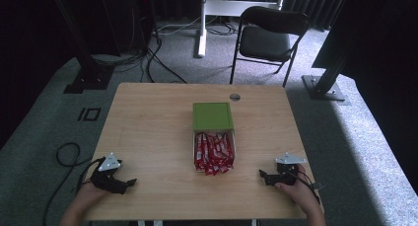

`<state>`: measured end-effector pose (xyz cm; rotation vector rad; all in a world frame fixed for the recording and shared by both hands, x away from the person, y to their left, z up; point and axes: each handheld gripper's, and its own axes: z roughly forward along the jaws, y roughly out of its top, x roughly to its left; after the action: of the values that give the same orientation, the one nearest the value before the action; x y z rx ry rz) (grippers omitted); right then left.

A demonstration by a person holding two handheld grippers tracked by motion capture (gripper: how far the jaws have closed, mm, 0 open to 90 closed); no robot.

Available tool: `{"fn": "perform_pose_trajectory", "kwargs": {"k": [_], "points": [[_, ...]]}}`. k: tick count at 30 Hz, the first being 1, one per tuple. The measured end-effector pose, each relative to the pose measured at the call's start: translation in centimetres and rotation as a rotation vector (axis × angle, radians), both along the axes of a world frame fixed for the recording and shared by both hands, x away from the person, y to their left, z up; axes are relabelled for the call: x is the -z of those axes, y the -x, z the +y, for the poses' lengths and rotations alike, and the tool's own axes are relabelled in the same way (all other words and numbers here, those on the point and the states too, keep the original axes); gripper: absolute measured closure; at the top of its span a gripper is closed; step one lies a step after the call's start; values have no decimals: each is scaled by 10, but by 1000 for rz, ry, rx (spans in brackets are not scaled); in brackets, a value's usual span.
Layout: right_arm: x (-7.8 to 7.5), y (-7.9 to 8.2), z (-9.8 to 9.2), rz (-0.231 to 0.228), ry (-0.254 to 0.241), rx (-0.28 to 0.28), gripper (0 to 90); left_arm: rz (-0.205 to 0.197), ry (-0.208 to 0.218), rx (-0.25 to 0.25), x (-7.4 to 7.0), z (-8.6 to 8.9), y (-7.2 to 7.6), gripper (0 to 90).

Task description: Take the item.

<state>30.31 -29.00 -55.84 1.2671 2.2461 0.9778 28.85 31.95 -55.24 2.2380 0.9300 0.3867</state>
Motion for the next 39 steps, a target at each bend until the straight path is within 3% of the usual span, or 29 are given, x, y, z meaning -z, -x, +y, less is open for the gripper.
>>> {"fn": "perform_pose_trajectory", "kwargs": {"k": [17, 25, 31, 32, 39], "points": [[0, 0, 0, -1, 0, 1, 124, 0, -1, 0, 0, 0, 0, 15], [-2, 0, 5, 10, -15, 66, 139, 0, 0, 0, 0, 0, 0, 15], [-15, 0, 2, -16, -72, 127, 139, 0, 0, 0, 0, 0, 0, 15], [-23, 0, 2, -36, -83, 150, 139, 0, 0, 0, 0, 0, 0, 15], [-48, 2, 7, -70, -97, 140, 139, 0, 0, 0, 0, 0, 0, 15]]}}
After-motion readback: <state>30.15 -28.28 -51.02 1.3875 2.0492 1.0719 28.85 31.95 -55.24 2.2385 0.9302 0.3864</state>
